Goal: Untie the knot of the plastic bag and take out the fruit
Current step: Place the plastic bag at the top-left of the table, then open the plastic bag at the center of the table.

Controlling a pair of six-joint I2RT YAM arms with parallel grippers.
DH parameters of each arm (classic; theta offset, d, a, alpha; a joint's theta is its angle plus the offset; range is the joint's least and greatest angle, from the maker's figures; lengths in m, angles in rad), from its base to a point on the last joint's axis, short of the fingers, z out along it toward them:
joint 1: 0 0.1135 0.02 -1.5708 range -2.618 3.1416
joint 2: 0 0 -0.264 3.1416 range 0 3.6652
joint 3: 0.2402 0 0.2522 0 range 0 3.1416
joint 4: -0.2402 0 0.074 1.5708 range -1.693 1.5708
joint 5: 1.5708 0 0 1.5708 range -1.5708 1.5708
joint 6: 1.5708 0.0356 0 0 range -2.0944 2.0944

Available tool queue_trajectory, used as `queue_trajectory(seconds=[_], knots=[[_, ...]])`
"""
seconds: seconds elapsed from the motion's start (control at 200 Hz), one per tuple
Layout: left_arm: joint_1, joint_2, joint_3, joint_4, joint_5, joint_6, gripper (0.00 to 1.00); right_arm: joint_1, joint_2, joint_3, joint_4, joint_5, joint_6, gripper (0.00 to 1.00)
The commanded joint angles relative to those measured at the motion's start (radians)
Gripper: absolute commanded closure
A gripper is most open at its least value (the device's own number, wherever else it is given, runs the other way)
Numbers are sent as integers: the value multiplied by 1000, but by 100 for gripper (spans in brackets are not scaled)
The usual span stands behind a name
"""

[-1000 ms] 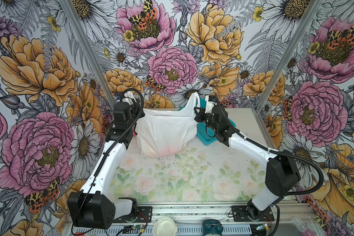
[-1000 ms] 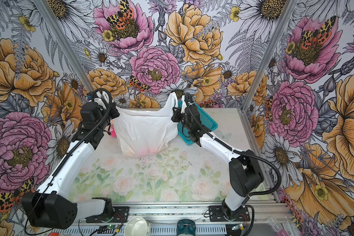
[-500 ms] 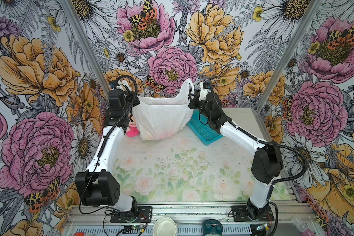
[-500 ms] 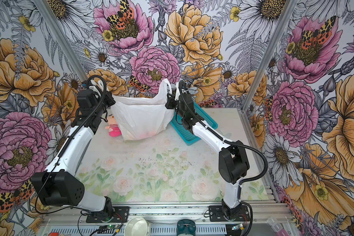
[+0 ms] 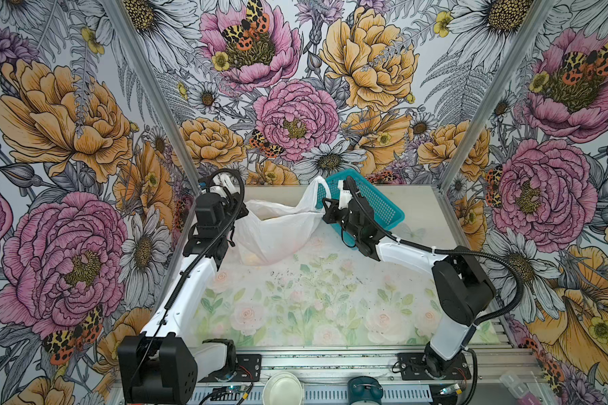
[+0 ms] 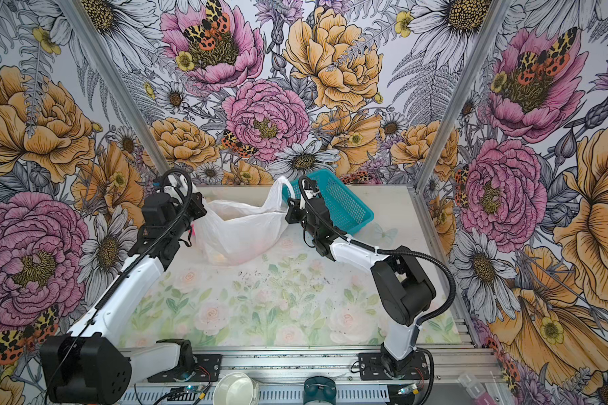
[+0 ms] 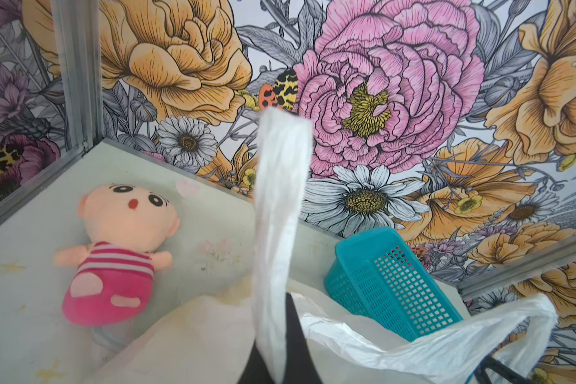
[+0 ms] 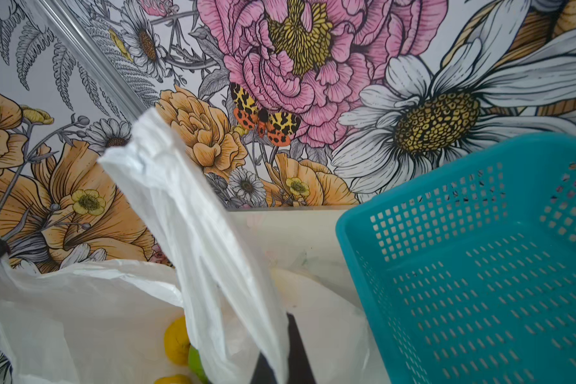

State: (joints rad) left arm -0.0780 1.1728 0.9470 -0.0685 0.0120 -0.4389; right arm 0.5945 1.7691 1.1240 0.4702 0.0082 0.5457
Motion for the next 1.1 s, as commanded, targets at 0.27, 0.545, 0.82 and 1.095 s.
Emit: queue_trajectory(seconds=[0.27, 0.545, 0.82, 1.095], knots=[[-172, -314, -220, -38, -192, 26, 100, 33, -239, -223, 166, 94, 28, 57], [-215, -459, -334, -77, -214, 22, 100, 42, -424, -366, 126, 131, -25, 19], [-221, -588, -341, -190, -284, 53, 69, 45, -581, -362, -80, 135, -117, 16], [-217, -667, -230, -320, -381, 106, 35, 48, -558, -199, -336, 77, -194, 14]])
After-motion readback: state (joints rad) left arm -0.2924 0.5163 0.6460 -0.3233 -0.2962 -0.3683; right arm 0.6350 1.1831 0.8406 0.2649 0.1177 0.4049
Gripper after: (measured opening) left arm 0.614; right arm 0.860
